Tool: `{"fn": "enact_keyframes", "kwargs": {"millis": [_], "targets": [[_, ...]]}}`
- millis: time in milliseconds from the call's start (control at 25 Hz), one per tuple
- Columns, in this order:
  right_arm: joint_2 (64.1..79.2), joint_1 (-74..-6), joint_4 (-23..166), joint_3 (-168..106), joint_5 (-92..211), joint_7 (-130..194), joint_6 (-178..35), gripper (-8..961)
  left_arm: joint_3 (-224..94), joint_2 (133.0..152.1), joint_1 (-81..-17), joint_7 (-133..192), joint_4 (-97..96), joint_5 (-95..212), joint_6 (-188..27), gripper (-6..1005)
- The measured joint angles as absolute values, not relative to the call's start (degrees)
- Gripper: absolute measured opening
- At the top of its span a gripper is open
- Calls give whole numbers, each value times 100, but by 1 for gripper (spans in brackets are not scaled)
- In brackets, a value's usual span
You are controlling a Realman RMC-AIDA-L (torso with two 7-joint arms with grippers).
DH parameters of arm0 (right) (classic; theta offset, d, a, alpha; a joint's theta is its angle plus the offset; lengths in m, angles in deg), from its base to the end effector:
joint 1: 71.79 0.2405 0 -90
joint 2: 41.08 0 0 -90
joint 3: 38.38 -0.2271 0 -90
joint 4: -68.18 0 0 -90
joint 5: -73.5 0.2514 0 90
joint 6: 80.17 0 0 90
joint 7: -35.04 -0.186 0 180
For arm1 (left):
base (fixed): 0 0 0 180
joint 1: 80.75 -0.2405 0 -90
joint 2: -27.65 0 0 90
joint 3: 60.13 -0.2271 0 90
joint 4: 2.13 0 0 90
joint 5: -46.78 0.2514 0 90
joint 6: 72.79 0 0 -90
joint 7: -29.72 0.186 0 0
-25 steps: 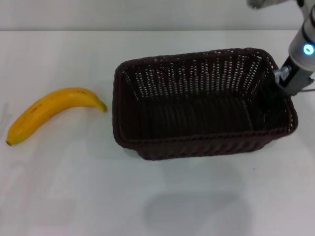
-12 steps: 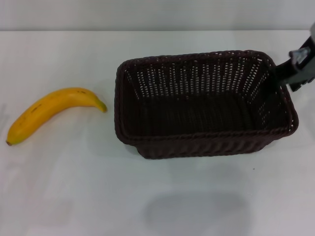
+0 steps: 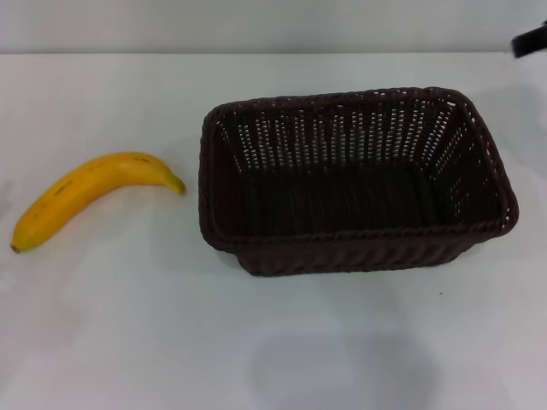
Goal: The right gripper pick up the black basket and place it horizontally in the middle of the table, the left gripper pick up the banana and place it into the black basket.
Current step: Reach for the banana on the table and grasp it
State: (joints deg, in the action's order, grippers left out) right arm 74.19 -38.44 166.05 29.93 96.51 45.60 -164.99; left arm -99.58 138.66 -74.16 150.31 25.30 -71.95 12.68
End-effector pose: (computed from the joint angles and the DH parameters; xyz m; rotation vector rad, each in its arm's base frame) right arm 0.1231 0.4346 0.1229 -2.0048 1.0490 -0.0471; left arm -0.3811 0.2994 0.1381 -1.7027 -0.6041 -0.9845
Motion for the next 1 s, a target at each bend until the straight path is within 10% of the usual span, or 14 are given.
{"fn": "enact_keyframes", "kwargs": {"millis": [480, 1000], "targets": [[7404, -5578, 16051, 3270, 11553, 6520, -13411, 681, -9937, 12947, -6786, 9327, 5451, -2794, 969, 858], [7396, -5648, 15036, 3160, 12839, 7701, -12919, 681, -9951, 12868, -5371, 8491, 5614, 214, 2012, 858]]}}
